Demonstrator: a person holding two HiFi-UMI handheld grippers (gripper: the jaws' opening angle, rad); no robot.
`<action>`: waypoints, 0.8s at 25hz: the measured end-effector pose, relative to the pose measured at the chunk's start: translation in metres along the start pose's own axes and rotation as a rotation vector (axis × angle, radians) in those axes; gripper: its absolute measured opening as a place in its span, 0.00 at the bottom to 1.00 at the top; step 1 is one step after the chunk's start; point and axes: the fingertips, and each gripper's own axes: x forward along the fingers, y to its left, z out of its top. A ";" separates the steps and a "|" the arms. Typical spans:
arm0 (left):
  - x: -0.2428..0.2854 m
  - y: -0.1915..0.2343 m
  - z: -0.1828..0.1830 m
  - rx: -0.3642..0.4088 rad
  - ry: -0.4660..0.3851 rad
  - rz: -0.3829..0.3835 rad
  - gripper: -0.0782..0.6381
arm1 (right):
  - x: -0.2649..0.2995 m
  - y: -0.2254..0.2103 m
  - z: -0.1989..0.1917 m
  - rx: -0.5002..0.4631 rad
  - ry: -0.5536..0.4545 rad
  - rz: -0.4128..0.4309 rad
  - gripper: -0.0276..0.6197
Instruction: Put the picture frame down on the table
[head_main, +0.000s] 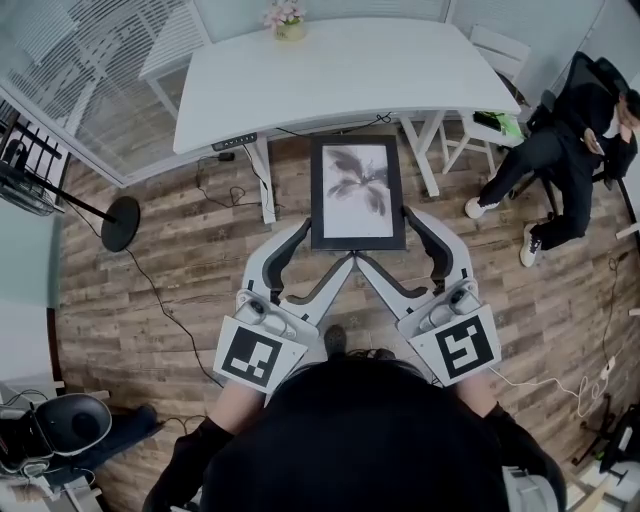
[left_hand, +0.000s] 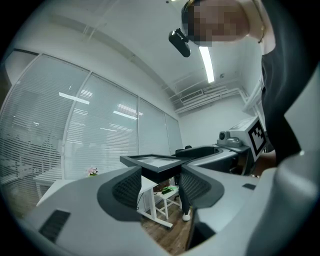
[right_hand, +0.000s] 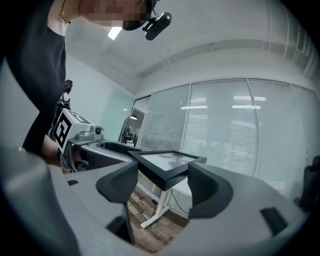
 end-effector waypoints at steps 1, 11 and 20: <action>-0.002 0.003 0.001 0.000 -0.003 -0.001 0.47 | 0.003 0.002 0.000 0.001 -0.001 0.002 0.53; -0.019 0.033 -0.003 0.002 0.000 -0.015 0.47 | 0.032 0.021 -0.001 0.013 0.007 0.000 0.54; -0.017 0.047 -0.011 -0.018 0.022 -0.011 0.47 | 0.046 0.020 -0.009 0.038 0.022 0.010 0.54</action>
